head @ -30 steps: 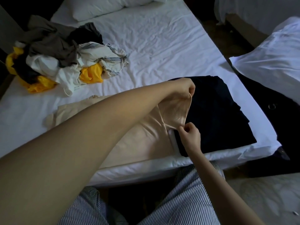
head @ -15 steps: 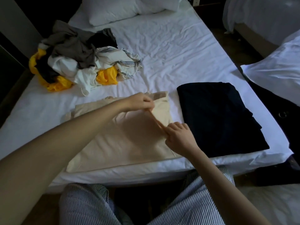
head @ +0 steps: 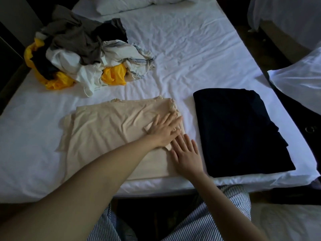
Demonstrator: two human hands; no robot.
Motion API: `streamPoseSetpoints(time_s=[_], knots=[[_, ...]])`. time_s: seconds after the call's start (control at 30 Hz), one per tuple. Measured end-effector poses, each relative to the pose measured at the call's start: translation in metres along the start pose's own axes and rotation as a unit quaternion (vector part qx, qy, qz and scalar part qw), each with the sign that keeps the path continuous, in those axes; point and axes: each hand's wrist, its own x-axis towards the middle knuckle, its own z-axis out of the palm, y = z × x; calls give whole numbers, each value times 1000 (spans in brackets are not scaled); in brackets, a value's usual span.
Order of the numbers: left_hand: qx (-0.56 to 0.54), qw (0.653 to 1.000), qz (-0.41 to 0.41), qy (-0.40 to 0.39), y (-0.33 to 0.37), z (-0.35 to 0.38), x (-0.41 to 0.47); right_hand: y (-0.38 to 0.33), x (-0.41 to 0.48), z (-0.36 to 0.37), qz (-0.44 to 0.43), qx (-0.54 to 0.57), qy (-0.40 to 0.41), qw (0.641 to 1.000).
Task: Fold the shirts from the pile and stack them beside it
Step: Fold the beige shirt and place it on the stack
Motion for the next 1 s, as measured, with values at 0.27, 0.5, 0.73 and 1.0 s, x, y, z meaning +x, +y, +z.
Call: streamPoseSetpoints(time_s=[0.27,0.5,0.73,1.0], knots=[[-111,978,-174,31,-14,-17,33,4,-17,2,-22,6,-18,1000],[-350,893,-230,164,-39,-40,33,4,-11,-18,-23,127,2,992],[-498,831,-233,84,-12,-60,57,-3,12,-26,17,126,-11,992],[-417,880,-206,97,-8,-50,69,-5,6,-4,-26,56,-69,996]])
